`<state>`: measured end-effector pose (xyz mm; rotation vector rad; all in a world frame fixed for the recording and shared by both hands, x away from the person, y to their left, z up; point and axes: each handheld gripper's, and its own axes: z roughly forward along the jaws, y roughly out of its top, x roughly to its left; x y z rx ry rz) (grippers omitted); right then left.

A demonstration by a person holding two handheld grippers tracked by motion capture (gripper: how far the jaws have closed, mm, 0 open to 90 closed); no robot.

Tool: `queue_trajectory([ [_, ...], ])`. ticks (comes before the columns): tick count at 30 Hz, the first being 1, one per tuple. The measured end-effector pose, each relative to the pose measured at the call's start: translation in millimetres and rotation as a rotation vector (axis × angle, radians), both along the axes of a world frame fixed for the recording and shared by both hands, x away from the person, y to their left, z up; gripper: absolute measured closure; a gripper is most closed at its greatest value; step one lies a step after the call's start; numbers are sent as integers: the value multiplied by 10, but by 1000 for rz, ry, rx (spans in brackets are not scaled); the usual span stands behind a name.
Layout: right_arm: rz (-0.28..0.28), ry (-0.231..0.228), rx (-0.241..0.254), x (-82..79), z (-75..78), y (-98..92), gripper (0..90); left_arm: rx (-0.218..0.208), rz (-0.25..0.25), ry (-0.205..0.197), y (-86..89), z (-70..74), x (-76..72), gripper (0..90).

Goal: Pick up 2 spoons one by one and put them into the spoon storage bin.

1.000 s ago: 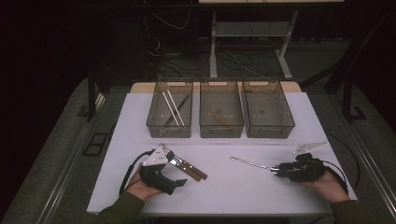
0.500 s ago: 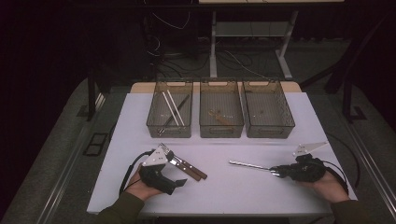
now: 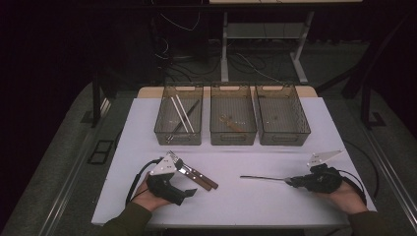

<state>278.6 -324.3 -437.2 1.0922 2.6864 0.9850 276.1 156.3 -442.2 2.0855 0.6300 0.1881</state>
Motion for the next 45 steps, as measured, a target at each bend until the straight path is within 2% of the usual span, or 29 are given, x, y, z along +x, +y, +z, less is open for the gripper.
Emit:
queue_trajectory([
  [3,-6,10,6,3,3,-6,871,0,1,1,2,1,1,0],
  [5,-17,1,7,5,7,-14,871,1,-1,-1,4,4,1,0],
  [11,-57,-20,54,6,55,-56,871,2,-2,-1,-1,0,0,0],
  [17,-93,-51,56,8,97,-37,871,7,-3,0,1,0,3,0],
  [21,-91,-78,56,9,108,-1,871,5,-3,-1,-1,-4,5,0],
  [30,-129,-92,59,35,137,25,871,-4,-3,7,3,-10,15,0],
  [34,-167,-98,69,52,182,8,871,-6,-6,6,-2,-7,12,0],
  [45,-209,-149,102,83,359,31,871,1,-5,4,-5,-7,8,0],
])
